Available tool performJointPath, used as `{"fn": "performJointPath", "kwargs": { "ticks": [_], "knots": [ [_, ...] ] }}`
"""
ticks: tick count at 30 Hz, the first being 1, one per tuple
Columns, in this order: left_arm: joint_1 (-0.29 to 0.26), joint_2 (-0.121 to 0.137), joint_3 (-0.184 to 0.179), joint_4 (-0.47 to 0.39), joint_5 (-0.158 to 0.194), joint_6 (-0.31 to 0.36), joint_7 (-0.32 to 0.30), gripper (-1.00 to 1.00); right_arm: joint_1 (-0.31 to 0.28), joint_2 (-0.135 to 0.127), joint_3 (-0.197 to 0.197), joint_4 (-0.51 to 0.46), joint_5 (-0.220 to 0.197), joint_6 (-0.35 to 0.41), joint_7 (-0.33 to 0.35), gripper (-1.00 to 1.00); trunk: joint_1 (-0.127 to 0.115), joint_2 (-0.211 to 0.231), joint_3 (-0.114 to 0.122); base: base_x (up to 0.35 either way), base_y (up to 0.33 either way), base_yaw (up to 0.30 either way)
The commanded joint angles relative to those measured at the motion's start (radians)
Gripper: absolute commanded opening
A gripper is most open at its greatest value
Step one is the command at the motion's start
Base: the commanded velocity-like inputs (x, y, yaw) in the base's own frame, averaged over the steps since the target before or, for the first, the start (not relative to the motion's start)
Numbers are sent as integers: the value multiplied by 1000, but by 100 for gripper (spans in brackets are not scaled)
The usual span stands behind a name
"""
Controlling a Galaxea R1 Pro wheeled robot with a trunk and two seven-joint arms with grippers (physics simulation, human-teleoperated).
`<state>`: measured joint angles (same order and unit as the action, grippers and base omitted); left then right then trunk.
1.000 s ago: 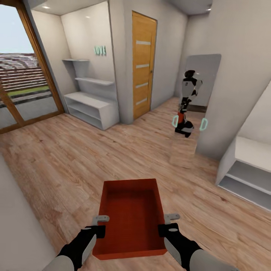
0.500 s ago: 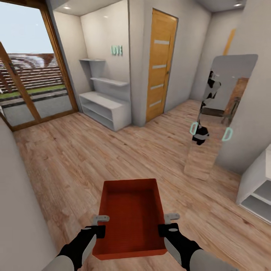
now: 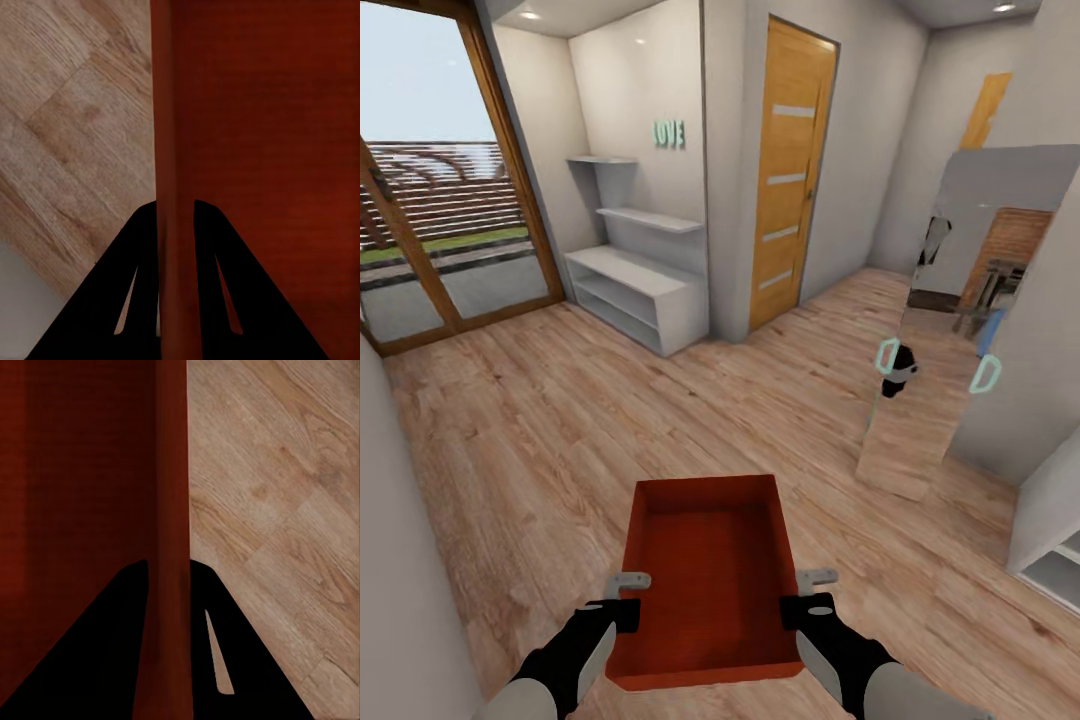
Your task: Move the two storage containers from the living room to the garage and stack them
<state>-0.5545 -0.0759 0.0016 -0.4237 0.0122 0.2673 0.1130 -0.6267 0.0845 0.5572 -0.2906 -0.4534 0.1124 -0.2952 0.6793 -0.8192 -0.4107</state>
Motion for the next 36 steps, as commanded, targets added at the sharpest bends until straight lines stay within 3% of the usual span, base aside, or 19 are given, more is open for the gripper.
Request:
{"fn": "performJointPath", "kwargs": {
  "ticks": [1, 36],
  "knots": [
    [-1, 1, 6, -4, -28, 8, 11, -100, -1, -15, 7, 11, -2, 7, -17, -100, 1, -1, -1, 323, 0, 0],
    [0, 1, 6, -4, -28, 8, 11, -100, -1, -15, 7, 11, -2, 7, -16, -100, 1, -1, -1, 323, 0, 0]
  ]
}}
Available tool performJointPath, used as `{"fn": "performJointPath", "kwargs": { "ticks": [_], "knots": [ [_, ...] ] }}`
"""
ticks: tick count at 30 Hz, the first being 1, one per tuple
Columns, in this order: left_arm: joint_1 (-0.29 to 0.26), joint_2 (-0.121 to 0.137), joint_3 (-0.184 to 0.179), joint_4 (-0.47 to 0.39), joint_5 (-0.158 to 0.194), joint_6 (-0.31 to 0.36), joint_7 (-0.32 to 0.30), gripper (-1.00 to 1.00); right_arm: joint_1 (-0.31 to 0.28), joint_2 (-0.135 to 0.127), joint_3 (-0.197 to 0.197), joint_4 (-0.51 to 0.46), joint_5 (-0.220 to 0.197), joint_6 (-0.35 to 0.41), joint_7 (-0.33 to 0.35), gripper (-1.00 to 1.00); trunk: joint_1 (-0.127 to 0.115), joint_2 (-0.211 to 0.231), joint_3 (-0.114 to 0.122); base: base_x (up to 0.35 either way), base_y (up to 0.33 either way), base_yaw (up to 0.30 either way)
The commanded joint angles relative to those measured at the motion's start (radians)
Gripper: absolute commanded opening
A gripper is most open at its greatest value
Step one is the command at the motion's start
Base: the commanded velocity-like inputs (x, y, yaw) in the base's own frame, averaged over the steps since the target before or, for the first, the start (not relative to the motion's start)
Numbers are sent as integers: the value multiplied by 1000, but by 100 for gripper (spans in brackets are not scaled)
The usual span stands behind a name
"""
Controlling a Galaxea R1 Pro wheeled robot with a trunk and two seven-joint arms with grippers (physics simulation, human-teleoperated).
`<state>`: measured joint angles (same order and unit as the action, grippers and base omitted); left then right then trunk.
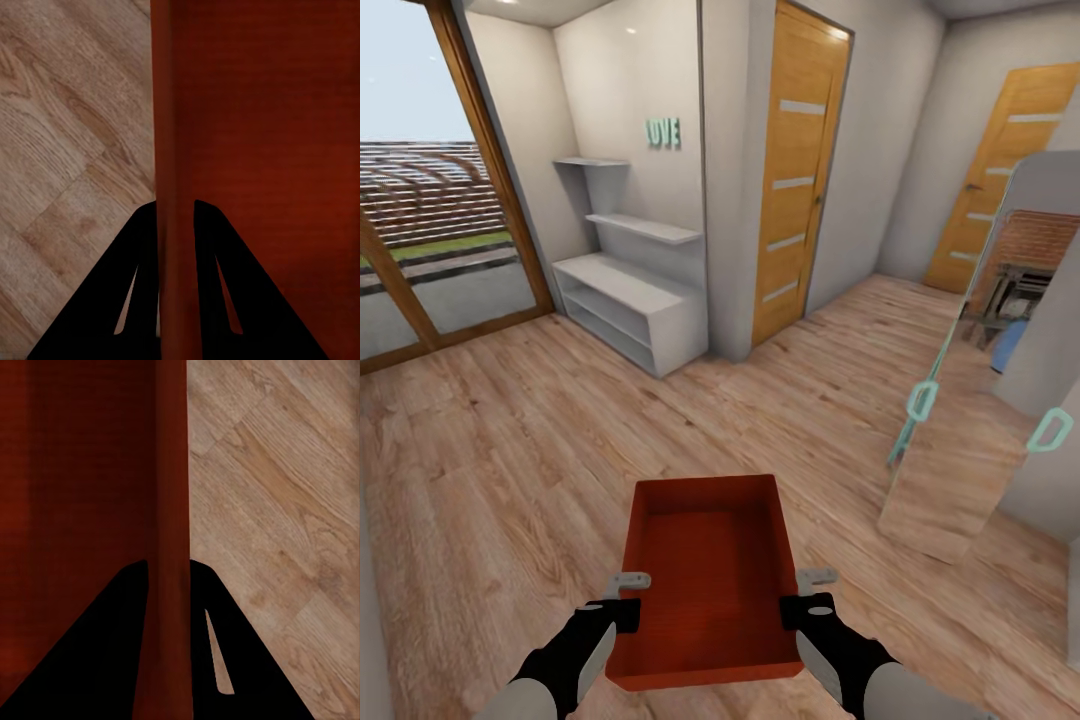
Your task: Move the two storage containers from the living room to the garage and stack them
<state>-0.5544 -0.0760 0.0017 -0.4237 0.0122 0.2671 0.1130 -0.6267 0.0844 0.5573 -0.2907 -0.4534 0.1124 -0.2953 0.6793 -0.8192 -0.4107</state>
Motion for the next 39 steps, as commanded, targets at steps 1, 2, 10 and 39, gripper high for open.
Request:
{"fn": "performJointPath", "kwargs": {
  "ticks": [1, 2, 10, 39],
  "knots": [
    [0, 1, 6, -4, -28, 8, 11, -100, -1, -16, 7, 11, -2, 8, -16, -100, 1, -1, -1, 323, 0, 0],
    [0, 1, 6, -4, -28, 8, 11, -100, -1, -16, 7, 11, -2, 8, -16, -100, 1, -1, -1, 323, 0, 0],
    [0, 1, 6, -4, -28, 8, 11, -100, -1, -17, 7, 10, -2, 7, -16, -100, 1, -1, -1, 323, 0, 0],
    [-1, -1, 6, -3, -28, 9, 11, -100, -1, -17, 7, 10, -2, 7, -17, -100, 1, -1, -1, 323, 0, 0]
  ]
}}
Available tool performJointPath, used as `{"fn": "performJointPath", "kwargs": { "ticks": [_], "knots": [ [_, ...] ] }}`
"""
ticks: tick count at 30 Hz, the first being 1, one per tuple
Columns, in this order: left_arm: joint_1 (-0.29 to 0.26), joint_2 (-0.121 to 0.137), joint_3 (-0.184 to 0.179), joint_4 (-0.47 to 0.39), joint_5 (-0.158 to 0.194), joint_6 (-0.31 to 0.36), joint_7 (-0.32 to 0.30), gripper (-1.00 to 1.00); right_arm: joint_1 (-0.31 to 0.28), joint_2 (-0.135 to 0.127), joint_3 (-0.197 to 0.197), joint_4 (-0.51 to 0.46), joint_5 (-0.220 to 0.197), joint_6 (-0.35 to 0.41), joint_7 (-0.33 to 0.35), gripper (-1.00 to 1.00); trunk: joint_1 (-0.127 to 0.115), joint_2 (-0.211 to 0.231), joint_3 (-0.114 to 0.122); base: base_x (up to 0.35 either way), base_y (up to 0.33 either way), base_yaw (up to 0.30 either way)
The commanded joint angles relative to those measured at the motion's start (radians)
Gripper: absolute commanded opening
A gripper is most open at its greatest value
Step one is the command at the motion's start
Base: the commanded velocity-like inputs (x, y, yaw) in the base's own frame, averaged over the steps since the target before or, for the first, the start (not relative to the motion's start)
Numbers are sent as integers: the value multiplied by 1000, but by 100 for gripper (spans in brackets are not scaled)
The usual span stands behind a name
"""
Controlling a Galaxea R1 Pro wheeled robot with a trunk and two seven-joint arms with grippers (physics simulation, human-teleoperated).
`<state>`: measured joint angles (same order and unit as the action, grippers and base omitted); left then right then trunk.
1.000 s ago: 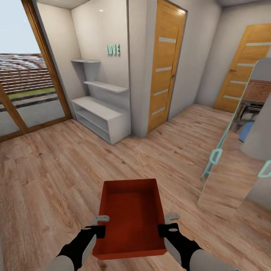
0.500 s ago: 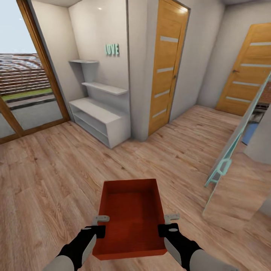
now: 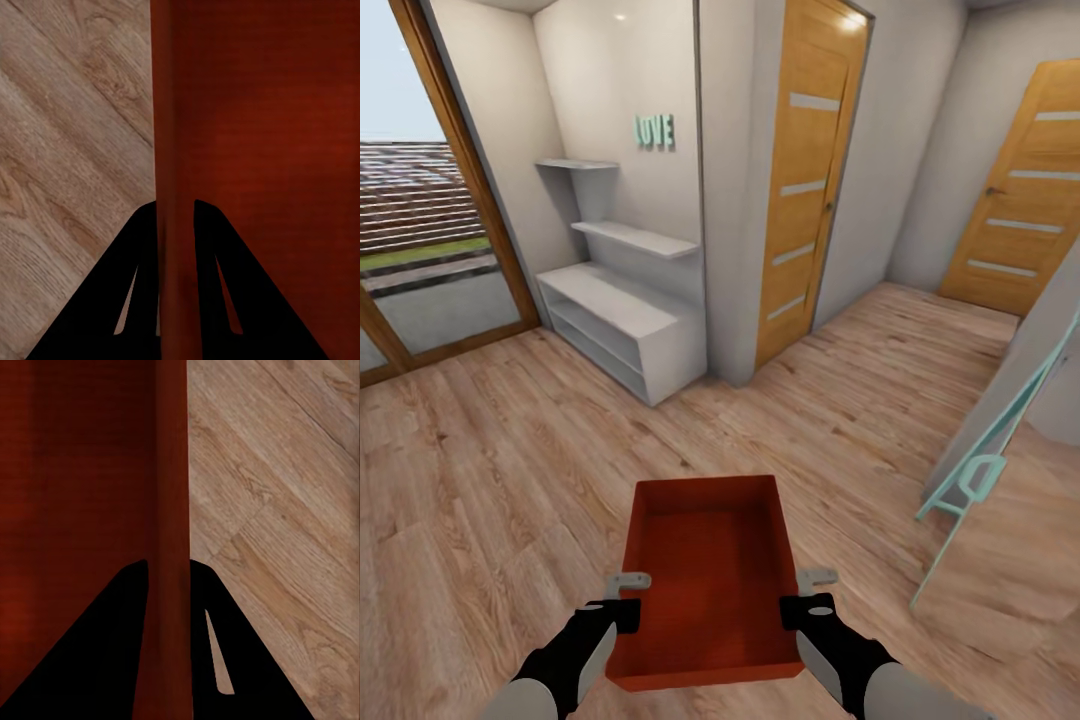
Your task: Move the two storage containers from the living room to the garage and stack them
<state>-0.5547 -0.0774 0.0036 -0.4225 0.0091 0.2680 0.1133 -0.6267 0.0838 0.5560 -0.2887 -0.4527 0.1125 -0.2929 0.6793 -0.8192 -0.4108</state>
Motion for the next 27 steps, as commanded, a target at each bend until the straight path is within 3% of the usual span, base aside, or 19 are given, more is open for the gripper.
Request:
{"fn": "performJointPath", "kwargs": {
  "ticks": [1, 10, 27],
  "knots": [
    [-1, 1, 4, -4, -24, 8, 11, -100, -1, -16, 8, 8, -3, 7, -19, -100, 1, -1, -1, 323, 0, 0],
    [0, 1, 4, -4, -24, 7, 11, -100, -1, -16, 8, 8, -3, 7, -21, -100, 1, -1, -1, 323, 0, -47],
    [-1, 1, 4, -4, -24, 7, 11, -100, -1, -15, 8, 8, -3, 7, -21, -100, 1, -1, -1, 323, 0, -235]
  ]
}}
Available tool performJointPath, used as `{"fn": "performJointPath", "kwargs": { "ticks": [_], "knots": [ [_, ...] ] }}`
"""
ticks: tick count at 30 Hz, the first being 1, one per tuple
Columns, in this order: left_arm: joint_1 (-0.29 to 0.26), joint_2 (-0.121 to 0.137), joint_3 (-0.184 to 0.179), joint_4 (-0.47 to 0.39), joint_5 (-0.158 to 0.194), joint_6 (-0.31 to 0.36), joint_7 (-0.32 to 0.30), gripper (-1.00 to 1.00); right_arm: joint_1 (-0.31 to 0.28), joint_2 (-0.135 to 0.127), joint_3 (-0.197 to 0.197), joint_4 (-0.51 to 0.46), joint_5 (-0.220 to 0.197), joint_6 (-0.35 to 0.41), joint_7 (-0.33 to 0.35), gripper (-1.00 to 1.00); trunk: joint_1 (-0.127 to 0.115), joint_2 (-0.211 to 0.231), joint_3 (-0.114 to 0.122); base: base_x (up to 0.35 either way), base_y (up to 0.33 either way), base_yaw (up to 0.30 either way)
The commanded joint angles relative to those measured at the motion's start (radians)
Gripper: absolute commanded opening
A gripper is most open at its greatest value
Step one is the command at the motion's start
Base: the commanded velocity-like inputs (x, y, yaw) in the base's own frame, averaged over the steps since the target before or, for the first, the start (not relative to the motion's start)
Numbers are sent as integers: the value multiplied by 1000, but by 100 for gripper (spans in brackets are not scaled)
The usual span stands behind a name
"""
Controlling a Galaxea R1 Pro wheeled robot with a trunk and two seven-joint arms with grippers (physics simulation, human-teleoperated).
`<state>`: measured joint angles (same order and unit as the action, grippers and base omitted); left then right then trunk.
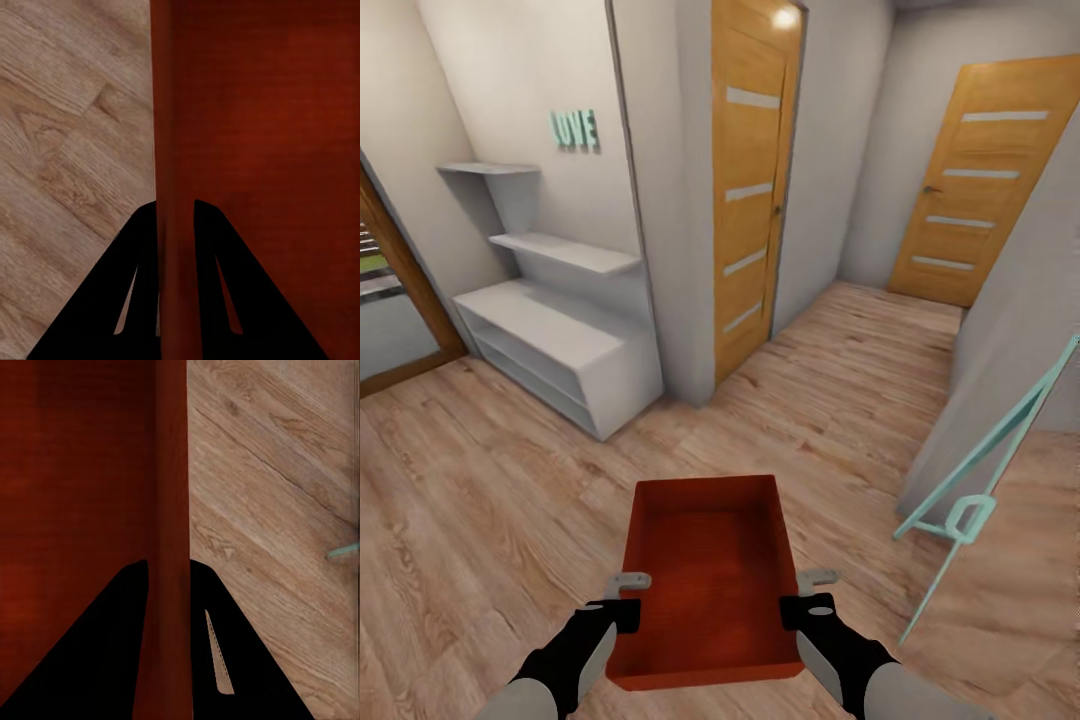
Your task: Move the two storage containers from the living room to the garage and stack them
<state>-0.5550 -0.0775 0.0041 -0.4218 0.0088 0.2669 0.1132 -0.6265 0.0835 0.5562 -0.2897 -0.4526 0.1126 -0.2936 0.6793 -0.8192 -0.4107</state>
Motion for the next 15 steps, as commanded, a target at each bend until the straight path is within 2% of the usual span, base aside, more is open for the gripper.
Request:
{"fn": "performJointPath", "kwargs": {
  "ticks": [1, 15],
  "knots": [
    [0, 1, 4, -5, -24, 8, 11, -100, -1, -15, 8, 9, -3, 7, -20, -100, 1, -1, -1, 324, 0, -243],
    [0, 1, 4, -5, -24, 8, 11, -100, -1, -15, 8, 9, -3, 7, -19, -100, 1, -1, -1, 323, 0, -243]
  ]
}}
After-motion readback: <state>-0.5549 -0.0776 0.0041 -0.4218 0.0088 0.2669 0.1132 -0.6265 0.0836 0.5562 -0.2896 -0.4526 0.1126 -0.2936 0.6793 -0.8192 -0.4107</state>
